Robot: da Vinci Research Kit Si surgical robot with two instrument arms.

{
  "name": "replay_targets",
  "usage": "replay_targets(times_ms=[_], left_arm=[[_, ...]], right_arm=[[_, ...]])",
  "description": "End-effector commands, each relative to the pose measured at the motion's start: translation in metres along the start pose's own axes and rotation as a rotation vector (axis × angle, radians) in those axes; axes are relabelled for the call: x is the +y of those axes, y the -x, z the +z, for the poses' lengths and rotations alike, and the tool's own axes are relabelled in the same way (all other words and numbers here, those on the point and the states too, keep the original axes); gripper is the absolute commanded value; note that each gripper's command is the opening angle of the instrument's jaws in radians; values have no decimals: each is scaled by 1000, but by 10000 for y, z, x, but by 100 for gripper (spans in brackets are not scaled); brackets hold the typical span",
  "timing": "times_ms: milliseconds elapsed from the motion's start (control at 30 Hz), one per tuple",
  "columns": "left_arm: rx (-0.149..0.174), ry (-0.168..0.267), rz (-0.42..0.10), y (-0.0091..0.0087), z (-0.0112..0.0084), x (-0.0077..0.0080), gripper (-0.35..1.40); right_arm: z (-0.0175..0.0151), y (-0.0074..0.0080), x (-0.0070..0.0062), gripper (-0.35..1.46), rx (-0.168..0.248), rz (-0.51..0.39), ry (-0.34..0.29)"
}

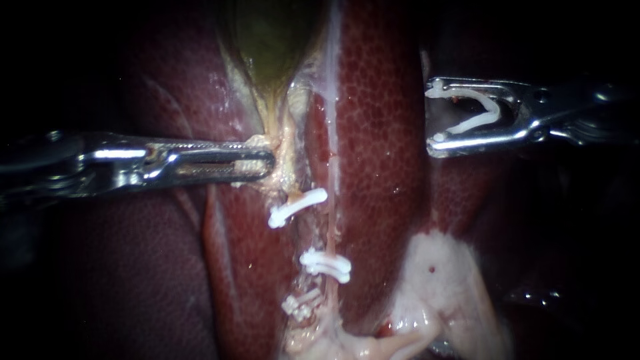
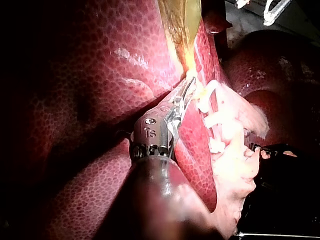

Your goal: Clipping third clip right tube

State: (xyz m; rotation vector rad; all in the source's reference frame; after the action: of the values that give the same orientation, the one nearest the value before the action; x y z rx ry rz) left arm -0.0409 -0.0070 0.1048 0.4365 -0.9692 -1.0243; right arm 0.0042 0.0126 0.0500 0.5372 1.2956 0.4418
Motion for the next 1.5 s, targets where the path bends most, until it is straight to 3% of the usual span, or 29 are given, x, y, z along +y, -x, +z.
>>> replay_targets(times_ms=[33, 300, 567, 867, 1233, 1500], left_arm=[[0, 0, 0, 0, 0, 0, -21], [5, -10, -1, 6, -11, 7, -21], [2, 20, -13, 31, -39, 21, -21], [-39, 38, -36, 64, -74, 29, -21], [-44, 40, -35, 69, -81, 28, -21], [-44, 39, -35, 68, -82, 28, -21]], right_arm=[[0, 0, 0, 60, 0, 0, 0], [0, 0, 0, 60, 0, 0, 0], [0, 1, 0, 60, 0, -1, 0], [0, 1, 0, 60, 0, -1, 0], [2, 3, -1, 60, 0, -2, 1], [15, 31, -4, 58, 3, 8, -19]])
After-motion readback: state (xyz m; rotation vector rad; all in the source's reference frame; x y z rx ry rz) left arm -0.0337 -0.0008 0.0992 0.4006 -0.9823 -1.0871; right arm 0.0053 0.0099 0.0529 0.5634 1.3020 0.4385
